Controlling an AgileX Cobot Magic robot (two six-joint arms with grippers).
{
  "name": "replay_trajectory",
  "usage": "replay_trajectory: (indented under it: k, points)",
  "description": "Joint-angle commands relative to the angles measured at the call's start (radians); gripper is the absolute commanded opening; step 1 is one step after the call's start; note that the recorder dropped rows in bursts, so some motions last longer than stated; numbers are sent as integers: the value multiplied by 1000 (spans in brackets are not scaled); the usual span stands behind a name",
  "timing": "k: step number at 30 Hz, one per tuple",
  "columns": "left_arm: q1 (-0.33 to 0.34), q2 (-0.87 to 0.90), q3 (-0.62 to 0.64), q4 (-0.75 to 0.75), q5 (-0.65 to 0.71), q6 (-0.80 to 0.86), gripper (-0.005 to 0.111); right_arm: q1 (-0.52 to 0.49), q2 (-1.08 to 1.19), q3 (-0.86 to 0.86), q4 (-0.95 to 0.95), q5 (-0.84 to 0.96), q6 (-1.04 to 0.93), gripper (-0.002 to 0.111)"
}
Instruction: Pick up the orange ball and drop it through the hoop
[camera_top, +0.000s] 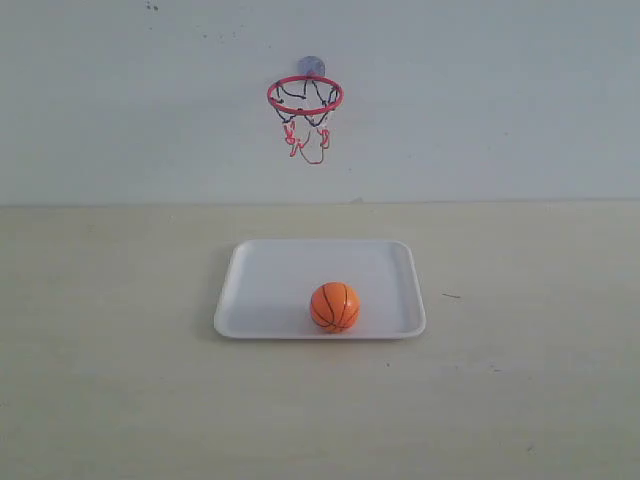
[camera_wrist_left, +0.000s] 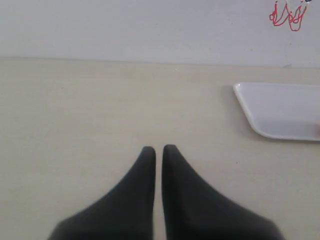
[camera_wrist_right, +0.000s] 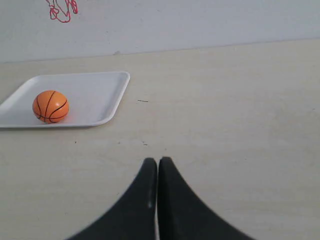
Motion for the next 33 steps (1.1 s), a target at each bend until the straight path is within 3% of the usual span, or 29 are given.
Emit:
replay_trajectory:
  k: [1, 20, 27, 28, 29, 33]
  points:
    - [1, -4, 3, -6, -1, -8, 4, 1, -4, 0, -1, -4, -2, 0]
    - [1, -4, 3, -6, -1, -8, 4, 1, -4, 0, -1, -72, -2, 0]
    - [1, -4, 3, -6, -1, -8, 4, 1, -4, 0, 5, -893, -4, 0]
    - [1, -4, 3, -6, -1, -8, 4, 1, -4, 0, 17, -943, -40, 0]
    - [1, -4, 3, -6, -1, -8, 4, 1, -1, -29, 50, -896, -95, 0]
    - [1, -4, 3, -6, -1, -8, 4, 1, 174, -235, 78, -386, -259, 0]
